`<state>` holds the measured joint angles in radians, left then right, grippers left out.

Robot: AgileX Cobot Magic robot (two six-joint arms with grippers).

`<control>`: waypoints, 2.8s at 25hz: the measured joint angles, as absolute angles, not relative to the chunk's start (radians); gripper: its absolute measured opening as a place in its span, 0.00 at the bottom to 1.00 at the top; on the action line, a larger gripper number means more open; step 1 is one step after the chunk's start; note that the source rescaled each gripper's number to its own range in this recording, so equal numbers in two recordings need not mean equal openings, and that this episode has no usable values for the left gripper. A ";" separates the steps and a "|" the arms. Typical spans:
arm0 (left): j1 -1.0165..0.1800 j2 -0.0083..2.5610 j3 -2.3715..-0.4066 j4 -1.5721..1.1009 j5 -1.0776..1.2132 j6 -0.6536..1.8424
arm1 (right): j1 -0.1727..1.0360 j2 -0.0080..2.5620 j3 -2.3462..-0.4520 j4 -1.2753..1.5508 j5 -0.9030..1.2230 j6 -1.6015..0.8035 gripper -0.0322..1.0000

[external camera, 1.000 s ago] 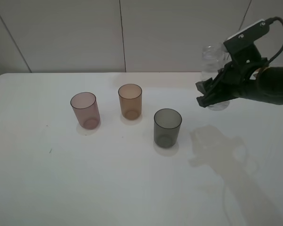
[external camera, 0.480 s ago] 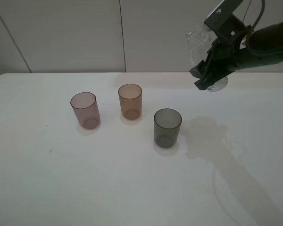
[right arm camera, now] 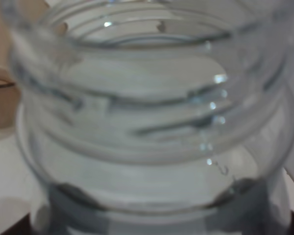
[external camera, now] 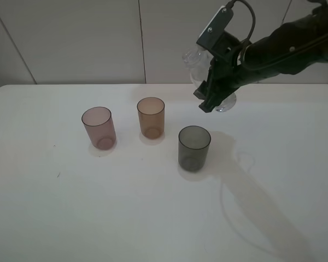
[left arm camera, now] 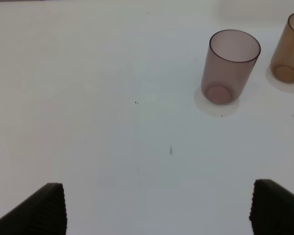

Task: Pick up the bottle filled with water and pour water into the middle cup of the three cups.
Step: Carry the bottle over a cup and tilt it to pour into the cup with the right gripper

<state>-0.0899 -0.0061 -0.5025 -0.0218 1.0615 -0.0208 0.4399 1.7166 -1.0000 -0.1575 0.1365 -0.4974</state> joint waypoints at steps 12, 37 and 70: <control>-0.090 -0.006 -0.503 -0.022 1.062 -0.021 | 0.477 1.841 -1.131 -0.391 0.218 -0.370 0.03; -0.090 -0.006 -0.503 -0.022 1.062 -0.021 | 0.585 1.949 -1.198 -1.252 0.386 0.310 0.03; -0.090 -0.006 -0.503 -0.022 1.062 -0.021 | 0.641 2.018 -1.218 -1.597 0.457 0.435 0.03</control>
